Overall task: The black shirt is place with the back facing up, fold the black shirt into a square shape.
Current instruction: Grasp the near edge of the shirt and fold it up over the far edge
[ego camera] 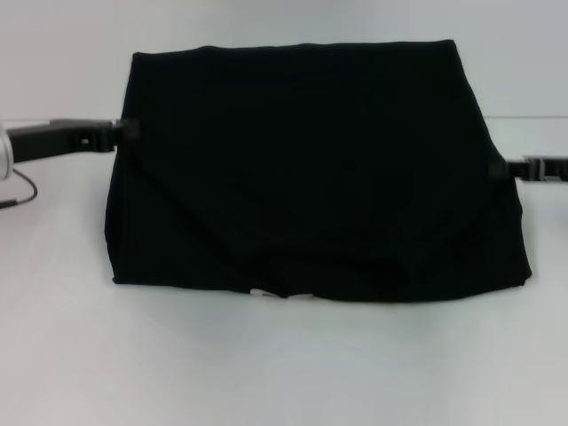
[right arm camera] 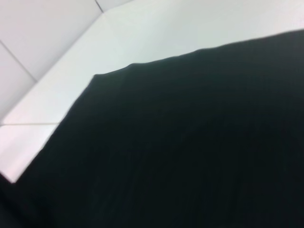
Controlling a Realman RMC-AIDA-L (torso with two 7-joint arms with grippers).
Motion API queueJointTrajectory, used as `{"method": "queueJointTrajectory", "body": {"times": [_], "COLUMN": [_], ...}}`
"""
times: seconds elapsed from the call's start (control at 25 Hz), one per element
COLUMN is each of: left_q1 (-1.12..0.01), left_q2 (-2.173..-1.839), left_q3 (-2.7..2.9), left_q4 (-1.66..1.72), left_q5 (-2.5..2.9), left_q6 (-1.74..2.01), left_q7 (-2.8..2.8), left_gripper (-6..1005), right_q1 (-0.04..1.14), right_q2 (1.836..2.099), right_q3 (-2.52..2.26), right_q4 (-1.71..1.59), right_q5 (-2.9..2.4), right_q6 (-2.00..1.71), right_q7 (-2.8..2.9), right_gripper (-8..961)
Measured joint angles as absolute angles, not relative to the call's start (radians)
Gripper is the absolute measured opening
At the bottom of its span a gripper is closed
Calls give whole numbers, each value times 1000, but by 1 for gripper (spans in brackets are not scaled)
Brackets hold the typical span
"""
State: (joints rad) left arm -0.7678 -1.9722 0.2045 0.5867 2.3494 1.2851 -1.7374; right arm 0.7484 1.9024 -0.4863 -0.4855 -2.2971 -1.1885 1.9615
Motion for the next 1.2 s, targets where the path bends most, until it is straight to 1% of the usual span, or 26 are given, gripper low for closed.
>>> {"method": "queueJointTrajectory", "body": {"times": [0.16, 0.36, 0.48, 0.6, 0.72, 0.8, 1.0, 1.12, 1.2], "left_q1": [-811, -864, -884, -891, -893, -895, -907, -912, -913], "left_q2": [-1969, -1955, -1952, -1956, -1969, -1986, -2016, -2020, -2026], "left_q3": [241, 257, 267, 292, 329, 341, 343, 355, 370], "left_q4": [569, 540, 530, 509, 477, 452, 408, 391, 390], "left_q5": [2340, 2338, 2337, 2335, 2334, 2334, 2334, 2334, 2334], "left_q6": [1140, 1028, 983, 920, 834, 770, 655, 622, 604], "left_q7": [-1738, -1734, -1728, -1726, -1722, -1701, -1624, -1598, -1592], "left_gripper": [32, 33, 34, 35, 36, 37, 38, 39, 40], "right_q1": [827, 903, 926, 934, 935, 935, 930, 926, 923], "right_q2": [1912, 1909, 1907, 1912, 1915, 1921, 1956, 1971, 1975], "right_q3": [-524, -529, -528, -527, -527, -525, -523, -524, -526], "right_q4": [-456, -427, -426, -412, -371, -344, -322, -322, -320], "right_q5": [-2297, -2292, -2289, -2287, -2287, -2287, -2264, -2259, -2259], "right_q6": [-1041, -910, -878, -838, -781, -737, -651, -635, -623], "right_q7": [1971, 1976, 1976, 1975, 1963, 1947, 1898, 1889, 1894], "right_gripper": [62, 63, 63, 63, 63, 62, 62, 73, 92]}}
